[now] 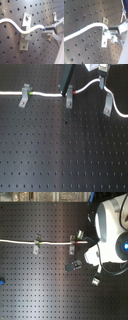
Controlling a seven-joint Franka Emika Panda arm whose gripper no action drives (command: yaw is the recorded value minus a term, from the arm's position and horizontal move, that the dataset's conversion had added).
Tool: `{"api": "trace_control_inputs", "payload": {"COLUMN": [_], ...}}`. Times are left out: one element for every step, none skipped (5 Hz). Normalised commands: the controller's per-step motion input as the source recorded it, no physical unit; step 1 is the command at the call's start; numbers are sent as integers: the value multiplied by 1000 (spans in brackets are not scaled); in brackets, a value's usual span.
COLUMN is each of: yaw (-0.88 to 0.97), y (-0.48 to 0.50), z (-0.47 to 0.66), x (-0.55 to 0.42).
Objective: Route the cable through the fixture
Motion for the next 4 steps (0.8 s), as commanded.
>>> {"api": "trace_control_inputs", "payload": {"yaw": [-77,-100,-406,-557], "y": [-94,-86,-166,-78], "z": [56,36,126,291], "x": [-208,-174,-159,-64]}}
